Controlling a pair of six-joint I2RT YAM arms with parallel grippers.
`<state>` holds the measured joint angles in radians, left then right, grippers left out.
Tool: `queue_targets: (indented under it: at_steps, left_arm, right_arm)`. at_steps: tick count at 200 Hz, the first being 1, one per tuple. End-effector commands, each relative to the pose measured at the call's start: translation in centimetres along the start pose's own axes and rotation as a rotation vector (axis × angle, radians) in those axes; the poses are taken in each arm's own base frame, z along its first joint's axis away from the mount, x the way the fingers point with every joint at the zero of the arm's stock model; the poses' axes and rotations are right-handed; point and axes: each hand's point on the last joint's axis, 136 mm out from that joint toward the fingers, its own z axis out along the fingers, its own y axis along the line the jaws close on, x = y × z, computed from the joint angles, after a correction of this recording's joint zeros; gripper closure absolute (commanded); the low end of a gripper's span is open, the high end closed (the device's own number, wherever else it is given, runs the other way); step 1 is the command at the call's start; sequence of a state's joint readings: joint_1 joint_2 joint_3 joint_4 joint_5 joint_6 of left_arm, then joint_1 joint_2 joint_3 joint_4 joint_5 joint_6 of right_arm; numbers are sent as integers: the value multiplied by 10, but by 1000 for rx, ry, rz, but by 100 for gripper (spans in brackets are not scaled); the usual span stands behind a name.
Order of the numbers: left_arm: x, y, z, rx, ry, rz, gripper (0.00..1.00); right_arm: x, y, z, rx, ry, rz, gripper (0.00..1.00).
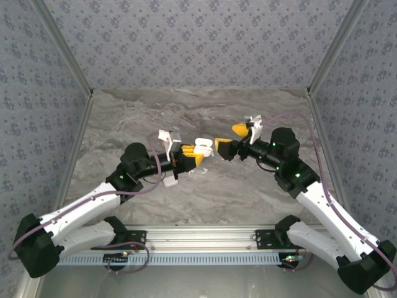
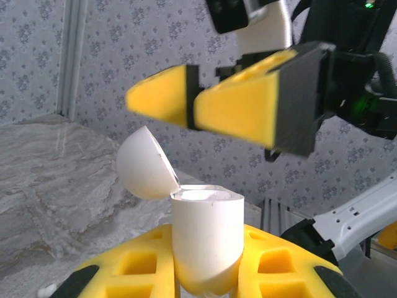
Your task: Insert the wireless bluetooth earbuds into the charging case
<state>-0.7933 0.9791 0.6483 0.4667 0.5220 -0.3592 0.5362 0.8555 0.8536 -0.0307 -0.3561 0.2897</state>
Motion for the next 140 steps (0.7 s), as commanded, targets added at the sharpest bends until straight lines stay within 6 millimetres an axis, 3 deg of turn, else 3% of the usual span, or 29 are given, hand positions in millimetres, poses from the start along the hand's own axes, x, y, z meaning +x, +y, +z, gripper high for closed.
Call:
queue_targets:
  at_steps: [1, 22, 64, 97, 140]
  left_arm:
    - [-7, -3, -7, -16, -36, 41, 99]
    - [-8, -4, -12, -30, -50, 51, 100]
    - [-7, -5, -22, -50, -53, 68, 100]
    - [-5, -6, -25, -55, -46, 70, 100]
    - [-5, -7, -27, -54, -46, 68, 100]
  right_arm:
    - [-7, -4, -13, 37, -22, 41, 0]
    - [9, -30, -14, 148, 40, 117, 3]
    - [82, -95, -4, 422, 339, 305, 18]
    - [132, -123, 13, 518, 555, 359, 27]
    - [177, -161, 35, 640, 669, 387, 36]
